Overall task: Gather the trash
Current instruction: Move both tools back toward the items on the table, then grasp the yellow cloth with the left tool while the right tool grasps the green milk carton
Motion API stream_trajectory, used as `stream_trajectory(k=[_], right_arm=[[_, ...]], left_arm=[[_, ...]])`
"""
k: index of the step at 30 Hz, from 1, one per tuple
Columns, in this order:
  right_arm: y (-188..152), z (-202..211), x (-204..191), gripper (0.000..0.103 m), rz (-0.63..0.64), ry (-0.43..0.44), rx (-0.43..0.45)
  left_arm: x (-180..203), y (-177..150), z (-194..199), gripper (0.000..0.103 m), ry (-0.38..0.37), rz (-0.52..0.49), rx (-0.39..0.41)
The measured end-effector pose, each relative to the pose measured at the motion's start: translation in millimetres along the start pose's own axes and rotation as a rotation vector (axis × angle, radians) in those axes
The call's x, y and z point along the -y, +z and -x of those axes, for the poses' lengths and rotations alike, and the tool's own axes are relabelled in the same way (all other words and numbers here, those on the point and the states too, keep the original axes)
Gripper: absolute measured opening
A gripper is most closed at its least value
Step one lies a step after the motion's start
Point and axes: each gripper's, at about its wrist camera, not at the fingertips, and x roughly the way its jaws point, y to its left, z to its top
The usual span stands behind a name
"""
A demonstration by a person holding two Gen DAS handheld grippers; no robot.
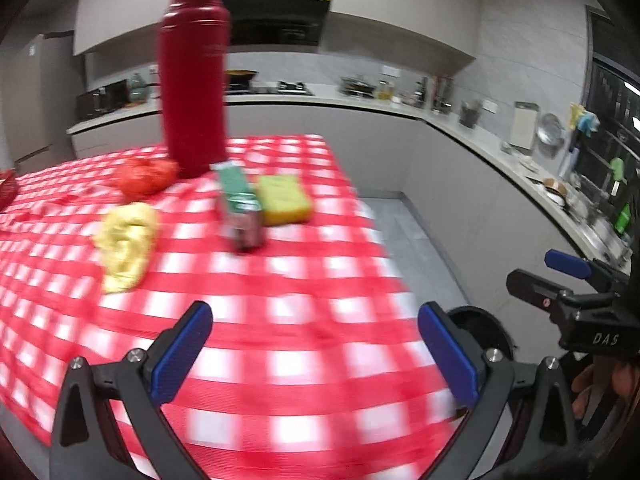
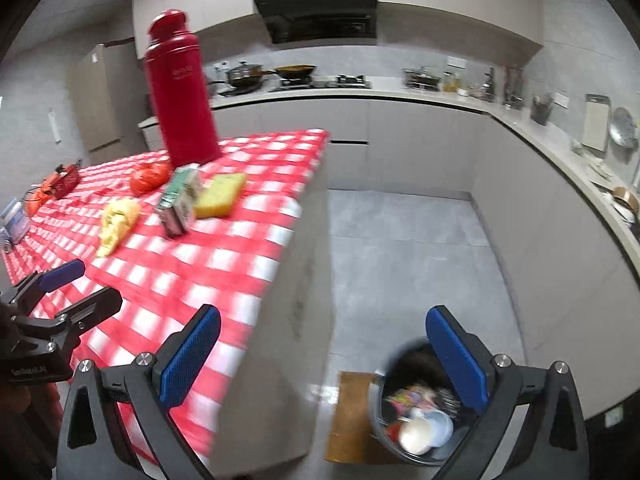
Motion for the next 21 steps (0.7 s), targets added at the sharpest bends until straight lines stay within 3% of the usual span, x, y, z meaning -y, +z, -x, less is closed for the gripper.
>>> stream_trajectory(k=[6,14,18,21], right_arm=[[26,-32,-66,0.103,0.034,0.028,-0.019],[56,-79,-123,0.103,0.095,0.049,-0.026],[65,-106,-145,0.103,0.126,0.052,-0.048],[72,-124,-154,0.095,0.132,0.061,-0.060]], left_arm=[[-70,6,-2,0.103,0.057,0.032,0.000],[-143,21,-29,0.098,0.131,0.065,-0.014],[-168,27,-49,0.091,0.128,0.086,-0.040],[-175,30,-67,0.088,0.115,0.084,-0.069]])
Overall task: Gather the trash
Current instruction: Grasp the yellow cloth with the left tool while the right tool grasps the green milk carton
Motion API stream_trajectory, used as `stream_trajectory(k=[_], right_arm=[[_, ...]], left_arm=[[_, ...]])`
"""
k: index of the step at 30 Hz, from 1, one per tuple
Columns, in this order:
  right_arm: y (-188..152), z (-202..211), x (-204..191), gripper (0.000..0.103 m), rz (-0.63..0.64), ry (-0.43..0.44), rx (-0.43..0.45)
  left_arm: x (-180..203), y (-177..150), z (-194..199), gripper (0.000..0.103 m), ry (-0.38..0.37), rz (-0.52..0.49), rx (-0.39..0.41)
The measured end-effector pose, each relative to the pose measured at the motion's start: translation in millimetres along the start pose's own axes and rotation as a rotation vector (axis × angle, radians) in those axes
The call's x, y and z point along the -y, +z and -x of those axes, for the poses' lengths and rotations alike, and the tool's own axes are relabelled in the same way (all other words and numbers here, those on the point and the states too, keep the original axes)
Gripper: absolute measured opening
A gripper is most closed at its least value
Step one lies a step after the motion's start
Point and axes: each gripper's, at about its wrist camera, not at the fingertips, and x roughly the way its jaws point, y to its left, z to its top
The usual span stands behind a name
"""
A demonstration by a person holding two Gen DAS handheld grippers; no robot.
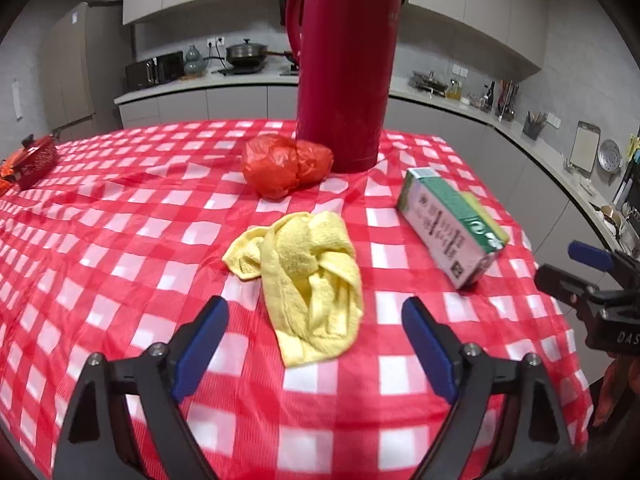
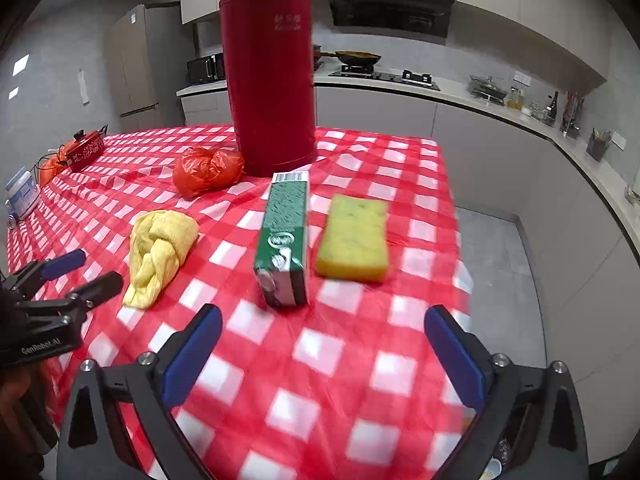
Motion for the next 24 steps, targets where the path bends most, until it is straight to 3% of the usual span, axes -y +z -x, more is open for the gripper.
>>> stream_trajectory(k=[2,8,10,13,17,19,20,21,24], right_arm=[[6,-12,-3,0.087,-0.005,0.009,-0.008],[20,-42,-13,0.083,-0.006,0.014,-0.028],[22,-53,-15,0.072,-0.007,0.016,-0.048],[23,-65,-18,0.065,-0.011,0.018,-0.068],[23,-73,-19,0.062,-0.014,0.016,-0.078],[24,-77,-20,0.039,-0.020,0.022,-0.088],[24,-77,-20,0.039,-0.026,0.024,-0.085],[24,-76,-20,0.039,-0.032,0.030,-0.080],[23,-67,-21,0.039,-0.030,0.031,-0.062]], left_arm=[[-1,3,-11,0.088,-0.004,-0.008,-0.012],[-9,9,-32,0.088,-0.016,-0.003,-0.039],[-12,11,-36,0.088,-0.015,0.003,-0.042],[-15,13,-41,0.088,-0.016,0.008,-0.044],[-15,15,-49,0.085,-0.032,0.008,-0.055],[-15,15,-54,0.074,-0.046,0.011,-0.071],[-14,15,-57,0.067,-0.057,0.010,-0.083],[-14,15,-60,0.048,-0.074,0.010,-0.101],[-15,16,-50,0.035,-0.093,0.013,-0.067]])
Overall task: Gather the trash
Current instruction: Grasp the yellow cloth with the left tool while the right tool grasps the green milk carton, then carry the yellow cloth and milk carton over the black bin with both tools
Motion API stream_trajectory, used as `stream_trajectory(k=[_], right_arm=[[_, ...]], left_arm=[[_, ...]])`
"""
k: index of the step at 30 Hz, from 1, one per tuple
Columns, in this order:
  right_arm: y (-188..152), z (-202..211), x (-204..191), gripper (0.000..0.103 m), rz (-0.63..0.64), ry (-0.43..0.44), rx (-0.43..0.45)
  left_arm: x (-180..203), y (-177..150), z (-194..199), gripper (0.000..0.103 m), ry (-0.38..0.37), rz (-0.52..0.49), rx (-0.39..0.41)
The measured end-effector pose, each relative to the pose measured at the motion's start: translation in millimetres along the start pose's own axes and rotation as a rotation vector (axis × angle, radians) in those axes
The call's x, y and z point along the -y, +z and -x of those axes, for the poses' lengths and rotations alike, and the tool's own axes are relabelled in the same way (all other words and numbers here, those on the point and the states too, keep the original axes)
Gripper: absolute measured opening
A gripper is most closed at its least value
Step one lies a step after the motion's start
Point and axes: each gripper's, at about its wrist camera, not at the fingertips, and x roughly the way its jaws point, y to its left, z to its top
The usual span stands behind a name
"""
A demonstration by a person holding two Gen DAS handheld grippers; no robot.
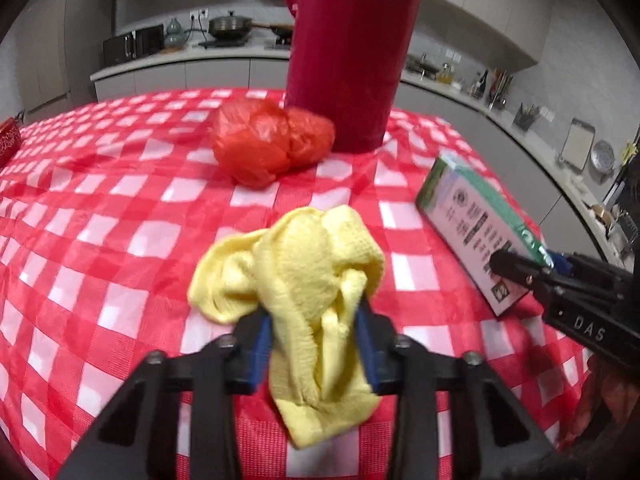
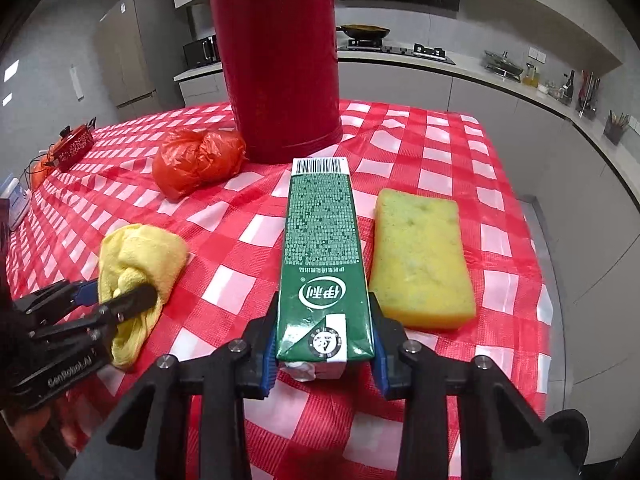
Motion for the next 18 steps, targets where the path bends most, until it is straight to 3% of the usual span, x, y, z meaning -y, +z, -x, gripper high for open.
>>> stream_trajectory(k=[7,18], right_arm=[[-4,31,3,0.039,-0.006,0.000,0.052],[-24,89,33,0.039,-0.037,-0.039,0.116]], left_arm=[[9,2,25,0.035,-0.026,-0.006,0.042],[65,-3,57,0.035,-0.076,-0.077,0.085]])
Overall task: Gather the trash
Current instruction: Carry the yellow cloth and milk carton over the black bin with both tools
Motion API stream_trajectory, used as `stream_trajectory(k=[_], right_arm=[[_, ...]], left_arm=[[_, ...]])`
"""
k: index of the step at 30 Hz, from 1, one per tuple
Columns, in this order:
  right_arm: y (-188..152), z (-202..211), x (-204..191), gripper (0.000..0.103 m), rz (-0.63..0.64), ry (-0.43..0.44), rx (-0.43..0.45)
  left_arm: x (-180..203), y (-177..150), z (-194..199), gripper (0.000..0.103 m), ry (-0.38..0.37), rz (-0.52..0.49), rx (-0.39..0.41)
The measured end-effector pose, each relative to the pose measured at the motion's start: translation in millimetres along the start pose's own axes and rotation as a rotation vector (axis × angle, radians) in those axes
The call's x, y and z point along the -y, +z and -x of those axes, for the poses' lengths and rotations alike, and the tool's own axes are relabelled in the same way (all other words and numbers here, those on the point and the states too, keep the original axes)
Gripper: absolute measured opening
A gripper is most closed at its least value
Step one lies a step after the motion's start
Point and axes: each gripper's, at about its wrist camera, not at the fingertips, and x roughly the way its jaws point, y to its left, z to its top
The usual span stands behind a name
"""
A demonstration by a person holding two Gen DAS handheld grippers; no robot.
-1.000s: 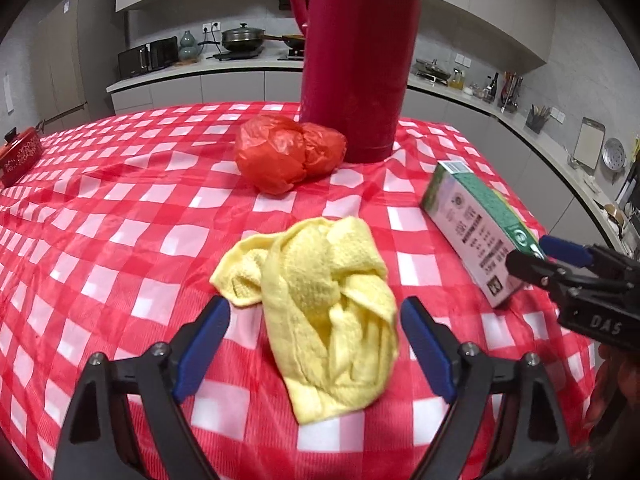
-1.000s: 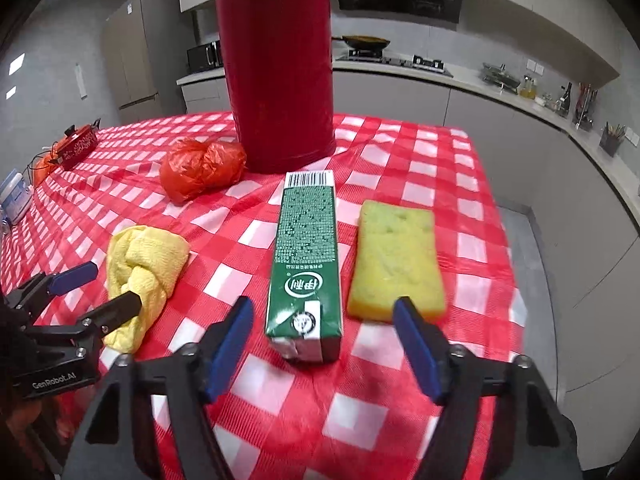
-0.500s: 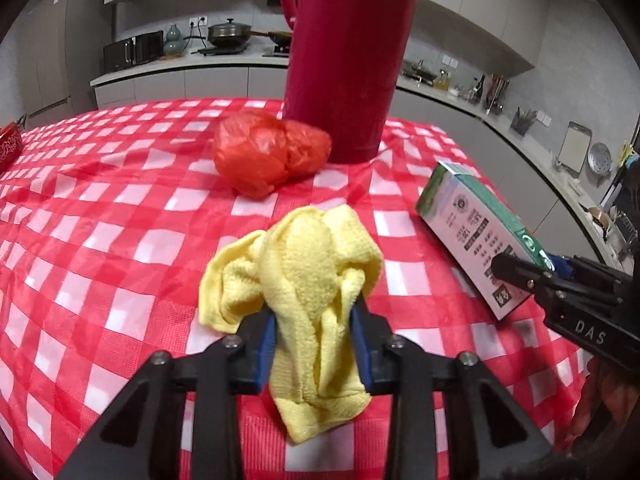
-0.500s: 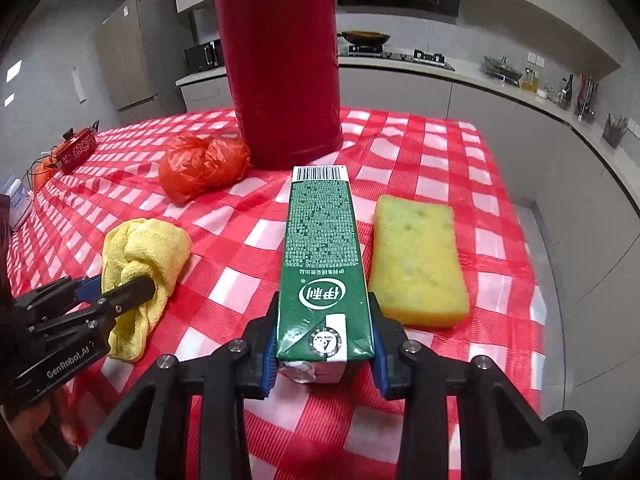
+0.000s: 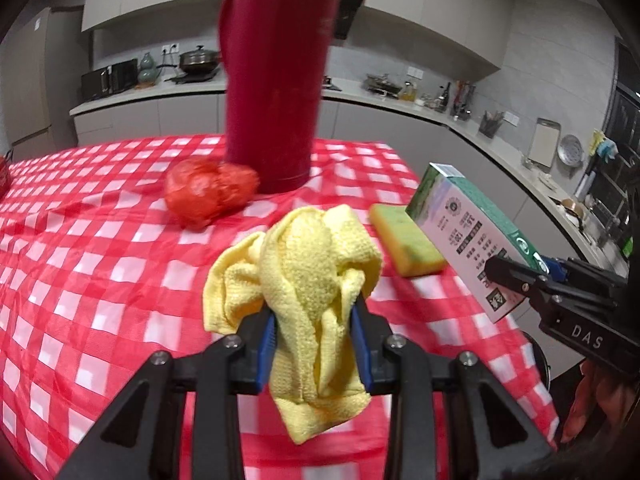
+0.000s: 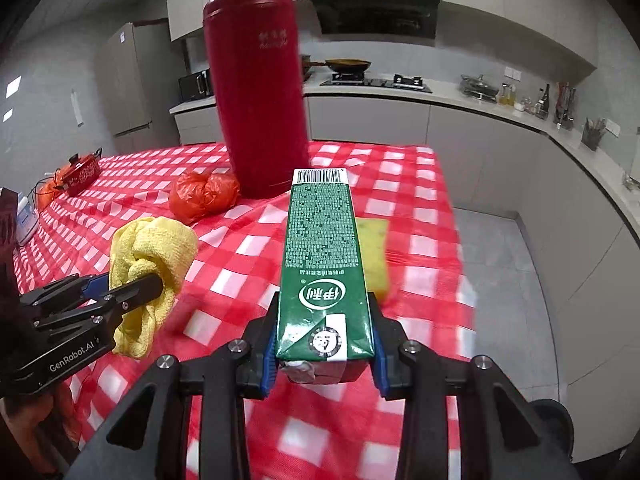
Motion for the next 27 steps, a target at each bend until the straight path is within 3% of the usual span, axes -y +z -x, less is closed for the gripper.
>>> stream_trajectory(k=[27], right_arm=[[-81,153,150,0.039,-0.128,-0.171,0.071]], left_arm=[[173,-32,33,0.035,-0.154,-0.141,0.014]])
